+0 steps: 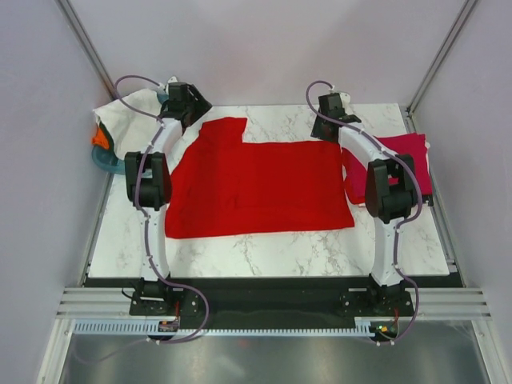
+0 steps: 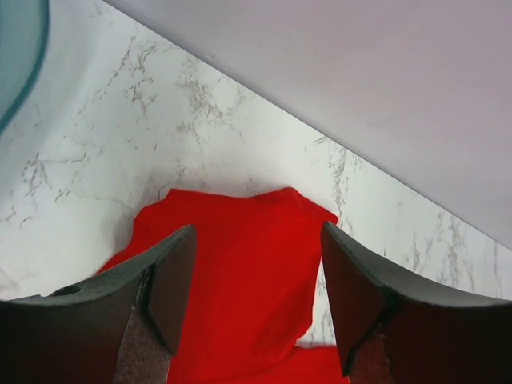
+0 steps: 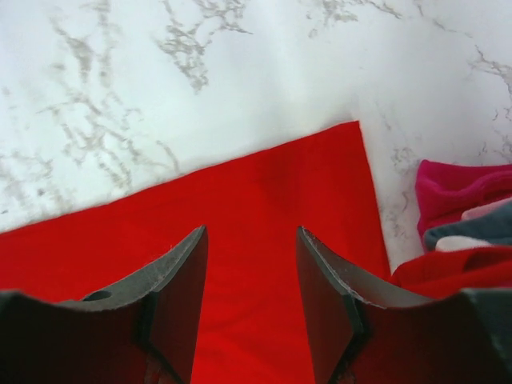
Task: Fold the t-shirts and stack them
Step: Fold the tshirt
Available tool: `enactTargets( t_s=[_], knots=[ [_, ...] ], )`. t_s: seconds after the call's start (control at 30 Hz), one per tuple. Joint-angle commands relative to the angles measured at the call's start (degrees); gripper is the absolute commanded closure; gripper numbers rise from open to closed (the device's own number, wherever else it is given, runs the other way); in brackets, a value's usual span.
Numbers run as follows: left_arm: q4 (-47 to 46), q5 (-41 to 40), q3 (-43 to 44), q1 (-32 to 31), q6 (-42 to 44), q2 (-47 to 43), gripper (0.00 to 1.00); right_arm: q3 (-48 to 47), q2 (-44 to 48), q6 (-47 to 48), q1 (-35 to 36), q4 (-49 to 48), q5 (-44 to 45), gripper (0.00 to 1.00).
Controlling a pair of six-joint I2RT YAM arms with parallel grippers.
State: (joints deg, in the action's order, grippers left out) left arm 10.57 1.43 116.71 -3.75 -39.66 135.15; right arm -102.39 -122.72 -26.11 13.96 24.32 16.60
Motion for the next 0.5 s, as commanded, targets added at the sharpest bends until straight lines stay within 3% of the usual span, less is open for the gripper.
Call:
enactTargets(
  t_s=[0.0, 0.47],
  knots=[
    [-0.8, 0.6, 6.2, -0.3, 2.2, 4.8, 0.3, -5.0, -3.1, 1.9, -1.5, 3.0, 2.6, 0.45],
    [-2.7, 0.0, 11.5, -0.3, 1.3, 12.0, 0.3, -13.3, -13.9, 5.1, -3.3, 6.3, 7.7, 0.43]
  ],
)
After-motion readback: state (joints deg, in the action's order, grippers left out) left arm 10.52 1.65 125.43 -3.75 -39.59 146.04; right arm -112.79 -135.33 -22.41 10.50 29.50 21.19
